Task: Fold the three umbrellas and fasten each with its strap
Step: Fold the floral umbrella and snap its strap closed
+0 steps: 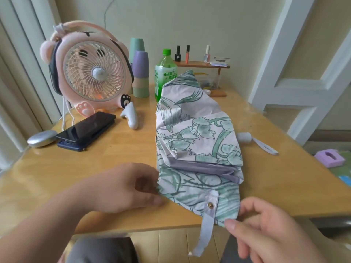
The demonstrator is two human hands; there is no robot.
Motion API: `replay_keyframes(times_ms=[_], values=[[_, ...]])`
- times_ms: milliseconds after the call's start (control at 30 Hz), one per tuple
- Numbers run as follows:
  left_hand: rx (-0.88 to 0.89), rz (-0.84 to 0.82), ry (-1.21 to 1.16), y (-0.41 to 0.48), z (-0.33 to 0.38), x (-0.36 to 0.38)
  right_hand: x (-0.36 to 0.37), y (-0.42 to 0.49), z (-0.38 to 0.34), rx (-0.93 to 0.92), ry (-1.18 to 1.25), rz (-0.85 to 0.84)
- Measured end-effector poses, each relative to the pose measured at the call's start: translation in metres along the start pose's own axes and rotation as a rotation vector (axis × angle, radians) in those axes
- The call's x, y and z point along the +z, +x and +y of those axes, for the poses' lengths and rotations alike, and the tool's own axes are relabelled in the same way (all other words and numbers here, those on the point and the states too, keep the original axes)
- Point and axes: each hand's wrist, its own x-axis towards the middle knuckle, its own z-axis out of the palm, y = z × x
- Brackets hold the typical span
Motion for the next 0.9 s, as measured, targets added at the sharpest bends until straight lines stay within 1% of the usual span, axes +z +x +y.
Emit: replay_keyframes(times_ms=[33,67,133,167,200,267,333,367,400,467,533,600,667,767,833,900], values=[[-0.002,0.017,0.046,-0.003,0.001,0.001,0.001,0.0,0.001,-0.045,0.008,0.063],[0.011,0.088,0.066,-0.005,0.002,0.003,0.004,-0.001,0.0,-0.072,0.019,0.086],[0.133,0.328,0.075,-0.007,0.001,0.012,0.009,-0.001,-0.005,-0.091,0.045,0.041],[0.205,0.421,0.096,-0.008,0.0,0.019,0.012,-0.001,-0.007,-0.1,0.07,-0.013],[0.259,0.479,0.112,-0.009,0.001,0.026,0.015,-0.001,-0.008,-0.095,0.104,-0.071],[0.293,0.551,0.06,-0.01,0.001,0.037,0.019,0.0,-0.009,-0.053,0.155,-0.137],[0.337,0.641,0.028,-0.009,-0.001,0.042,0.021,0.0,-0.005,-0.018,0.127,-0.147],[0.384,0.67,0.087,-0.008,0.0,0.042,0.023,0.0,-0.004,0.0,0.103,-0.147],[0.439,0.678,0.175,-0.007,-0.001,0.041,0.024,0.0,-0.002,0.013,0.082,-0.152],[0.542,0.627,0.332,-0.004,-0.005,0.039,0.022,0.001,0.002,0.024,0.078,-0.158],[0.577,0.567,0.392,-0.003,-0.01,0.038,0.019,0.003,0.007,0.028,0.115,-0.15],[0.562,0.553,0.403,-0.005,-0.015,0.036,0.016,0.004,0.01,0.019,0.141,-0.162],[0.541,0.533,0.427,-0.007,-0.021,0.034,0.014,0.004,0.014,0.01,0.175,-0.139],[0.492,0.476,0.468,-0.012,-0.025,0.03,0.013,0.002,0.021,-0.02,0.188,-0.007],[0.482,0.447,0.475,-0.014,-0.022,0.029,0.012,-0.002,0.022,-0.083,0.16,0.068],[0.52,0.436,0.508,-0.013,-0.018,0.033,0.015,-0.009,0.018,-0.128,0.137,0.072]])
